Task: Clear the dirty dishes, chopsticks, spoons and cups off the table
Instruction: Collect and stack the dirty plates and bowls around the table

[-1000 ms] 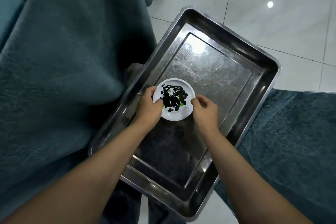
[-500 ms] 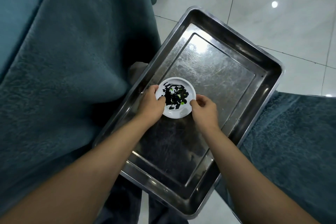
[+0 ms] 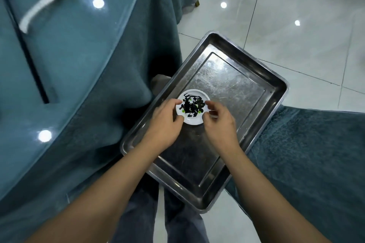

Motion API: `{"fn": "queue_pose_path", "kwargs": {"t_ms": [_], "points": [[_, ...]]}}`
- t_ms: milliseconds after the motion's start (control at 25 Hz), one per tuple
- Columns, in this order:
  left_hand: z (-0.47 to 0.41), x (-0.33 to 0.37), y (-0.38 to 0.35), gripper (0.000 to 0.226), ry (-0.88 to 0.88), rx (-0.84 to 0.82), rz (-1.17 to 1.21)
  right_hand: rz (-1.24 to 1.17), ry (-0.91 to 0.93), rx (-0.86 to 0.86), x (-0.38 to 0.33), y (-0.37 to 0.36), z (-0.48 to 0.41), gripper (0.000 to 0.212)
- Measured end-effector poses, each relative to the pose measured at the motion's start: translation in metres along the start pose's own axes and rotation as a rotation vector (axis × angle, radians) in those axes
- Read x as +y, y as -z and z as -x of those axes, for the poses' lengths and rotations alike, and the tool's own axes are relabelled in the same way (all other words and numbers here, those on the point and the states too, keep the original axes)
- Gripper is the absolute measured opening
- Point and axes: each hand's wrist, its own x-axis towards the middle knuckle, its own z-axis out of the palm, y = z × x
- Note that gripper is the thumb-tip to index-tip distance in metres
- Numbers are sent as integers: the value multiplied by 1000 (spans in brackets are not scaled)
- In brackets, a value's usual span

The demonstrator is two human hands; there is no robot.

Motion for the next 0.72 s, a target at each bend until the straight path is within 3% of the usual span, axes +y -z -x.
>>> {"fn": "queue_pose_path", "kwargs": {"t_ms": [480,720], "points": [[155,67,100,46,27,70,86,-5,179,-126,-123,35,116,32],[203,53,154,41,70,213,97,11,309,-237,-182,19,158,32]]}}
